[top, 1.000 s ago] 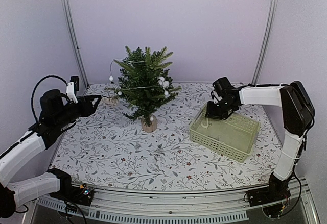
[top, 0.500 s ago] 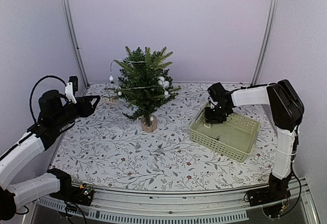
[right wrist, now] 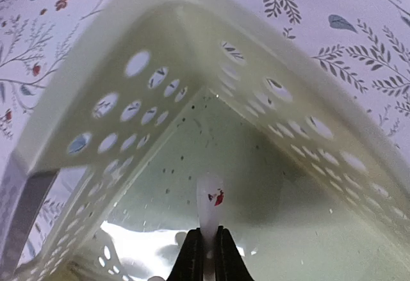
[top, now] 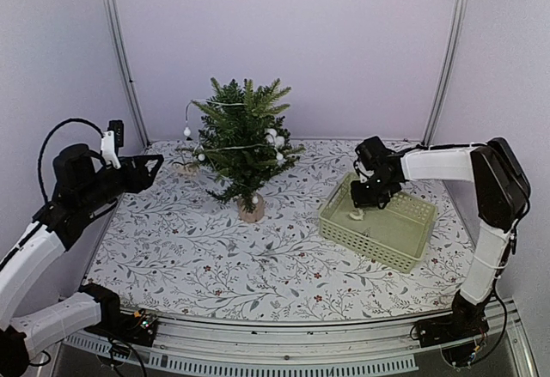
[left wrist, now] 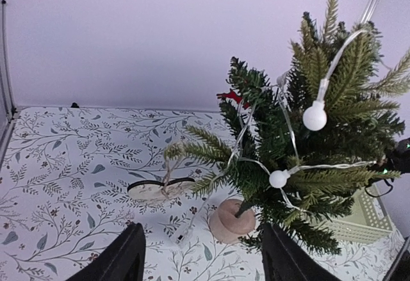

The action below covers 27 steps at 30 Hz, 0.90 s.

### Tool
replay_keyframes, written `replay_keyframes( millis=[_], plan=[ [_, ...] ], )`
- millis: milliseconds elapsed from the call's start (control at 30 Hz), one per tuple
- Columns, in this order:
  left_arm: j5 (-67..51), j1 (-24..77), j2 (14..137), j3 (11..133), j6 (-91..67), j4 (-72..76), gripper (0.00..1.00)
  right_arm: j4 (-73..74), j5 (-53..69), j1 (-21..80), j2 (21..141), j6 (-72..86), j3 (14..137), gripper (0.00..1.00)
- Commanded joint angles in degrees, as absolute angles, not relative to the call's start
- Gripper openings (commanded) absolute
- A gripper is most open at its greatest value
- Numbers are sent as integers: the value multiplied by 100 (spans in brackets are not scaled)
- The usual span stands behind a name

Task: Decorate the small christmas tree

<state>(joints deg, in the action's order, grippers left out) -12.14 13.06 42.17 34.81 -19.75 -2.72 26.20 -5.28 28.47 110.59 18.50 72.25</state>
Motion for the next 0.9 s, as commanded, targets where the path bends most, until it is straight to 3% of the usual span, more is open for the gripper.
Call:
replay_keyframes(
  millis=[0, 133, 300, 400, 567, 700, 867],
  plan=[
    [-1124, 1239, 4051, 4101, -1687, -1334, 66, 2788, -250, 2898, 9590, 1457, 6885, 5],
    [-1969, 1239, 3810, 4300, -1323, -1965, 70, 3026, 956, 2984, 8706, 1232, 6872, 2],
    [-2954, 1309, 2988, 4247, -648, -2223, 71, 3215, 2297, 3844, 8078, 1154, 7079, 2],
    [-3216, 1374, 2531, 4332, -187, -2346, 70, 3217, 3043, 4359, 8039, 1205, 7231, 2],
    [-3874, 1414, 2801, 4874, 982, -3115, 63, 3344, 3778, 5046, 8385, 1318, 7663, 2],
    [-3989, 1477, 3171, 5318, 2031, -3845, 59, 3283, 4247, 5384, 8760, 1435, 7957, 1],
    [-3171, 2303, 3835, 5798, 2832, -4564, 56, 3039, 4488, 5634, 9144, 1656, 8176, 2]
  ],
)
